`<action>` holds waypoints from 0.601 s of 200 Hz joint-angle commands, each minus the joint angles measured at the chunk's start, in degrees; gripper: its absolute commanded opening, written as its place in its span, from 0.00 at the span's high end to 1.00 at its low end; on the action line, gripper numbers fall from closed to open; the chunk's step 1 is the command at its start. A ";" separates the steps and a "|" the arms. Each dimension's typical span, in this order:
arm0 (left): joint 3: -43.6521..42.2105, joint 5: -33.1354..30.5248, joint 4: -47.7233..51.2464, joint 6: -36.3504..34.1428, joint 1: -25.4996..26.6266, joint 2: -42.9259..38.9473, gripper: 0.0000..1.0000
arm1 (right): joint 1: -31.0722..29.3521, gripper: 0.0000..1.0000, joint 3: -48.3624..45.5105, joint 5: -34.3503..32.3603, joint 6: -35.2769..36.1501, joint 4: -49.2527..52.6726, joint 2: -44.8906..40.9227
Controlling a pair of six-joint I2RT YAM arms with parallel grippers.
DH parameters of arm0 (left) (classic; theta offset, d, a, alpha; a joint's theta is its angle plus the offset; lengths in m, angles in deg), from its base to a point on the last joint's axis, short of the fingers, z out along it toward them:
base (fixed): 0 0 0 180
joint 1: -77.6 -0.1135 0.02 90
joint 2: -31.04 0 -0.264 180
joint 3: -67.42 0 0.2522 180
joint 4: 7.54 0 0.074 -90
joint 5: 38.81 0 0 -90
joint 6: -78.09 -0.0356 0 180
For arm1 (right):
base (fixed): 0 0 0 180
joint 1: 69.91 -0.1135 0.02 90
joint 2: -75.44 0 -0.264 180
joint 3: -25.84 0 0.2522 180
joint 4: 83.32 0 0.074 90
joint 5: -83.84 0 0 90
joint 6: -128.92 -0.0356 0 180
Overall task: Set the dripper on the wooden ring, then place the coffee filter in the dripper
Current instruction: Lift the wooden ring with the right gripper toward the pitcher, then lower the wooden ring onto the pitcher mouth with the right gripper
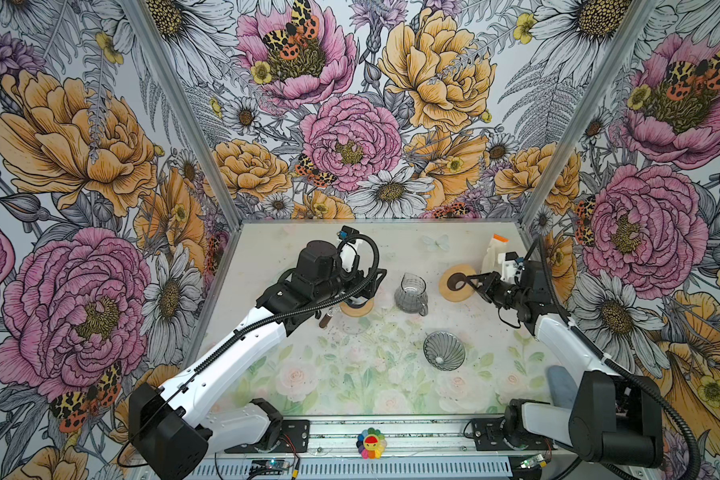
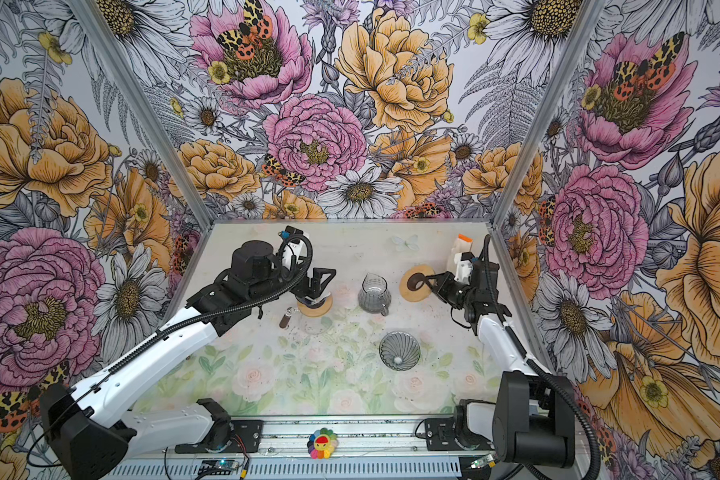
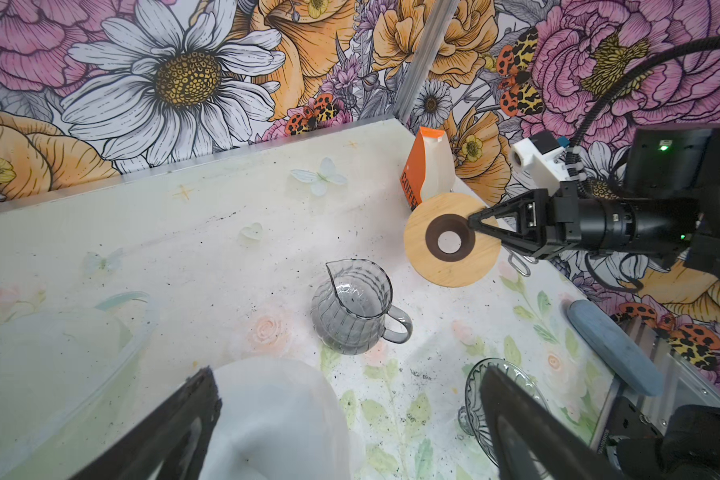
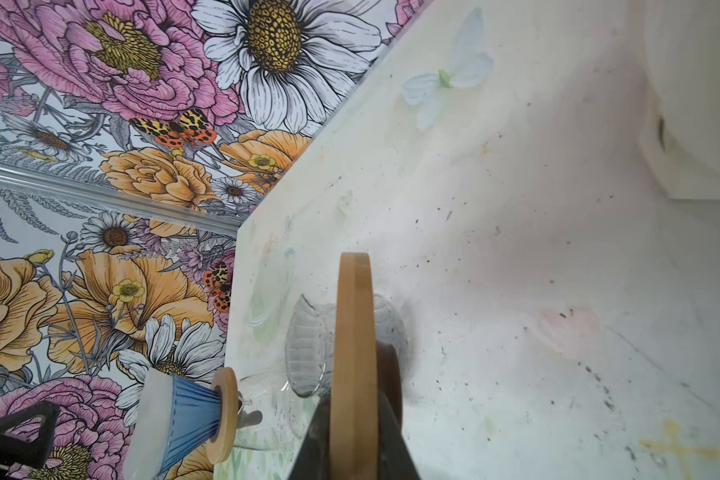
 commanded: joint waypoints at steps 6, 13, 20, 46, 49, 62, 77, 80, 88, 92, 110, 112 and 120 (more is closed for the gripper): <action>1.26 0.80 0.15 -1.57 -0.92 -2.08 0.01 | -2.66 1.00 4.65 4.14 -1.64 -3.24 0.48; 1.21 0.70 0.34 -1.64 -1.09 -2.26 0.01 | -3.41 1.00 5.26 4.55 -2.41 -4.34 1.32; 1.08 0.68 0.47 -1.66 -1.13 -2.52 0.01 | -4.38 1.00 6.06 4.69 -2.99 -4.94 2.20; 0.22 0.43 0.80 -1.70 -1.37 -3.78 0.01 | -7.50 1.00 9.04 5.16 -3.65 -6.13 5.64; 0.14 0.41 0.81 -1.66 -1.36 -3.96 0.01 | -7.84 1.00 9.33 5.23 -3.84 -6.45 6.13; -0.47 0.15 0.81 -1.62 -1.45 -4.57 0.01 | -9.02 1.00 9.92 5.72 -5.11 -8.42 7.99; -0.98 0.16 0.89 -1.40 -1.80 -4.97 0.01 | -9.94 1.00 10.04 6.53 -6.89 -11.86 10.22; -1.03 0.14 0.89 -1.33 -1.80 -4.99 0.01 | -10.16 1.00 10.00 6.57 -7.29 -12.52 10.55; -1.15 0.21 0.98 -1.28 -1.88 -5.17 0.01 | -10.54 1.00 9.95 6.93 -8.27 -14.35 11.75; -1.28 0.17 1.05 -1.31 -1.86 -5.19 0.01 | -10.76 1.00 9.94 7.12 -8.72 -15.21 12.43; -1.51 0.15 1.00 -1.13 -1.97 -5.35 0.01 | -11.30 1.00 10.23 6.73 -10.09 -16.78 14.72; -1.56 0.08 1.05 -1.09 -1.98 -5.37 0.01 | -11.41 1.00 10.21 6.73 -10.13 -16.95 14.98; -1.71 0.05 1.02 -0.96 -2.07 -5.48 0.01 | -11.54 1.00 10.30 7.07 -10.60 -17.92 15.78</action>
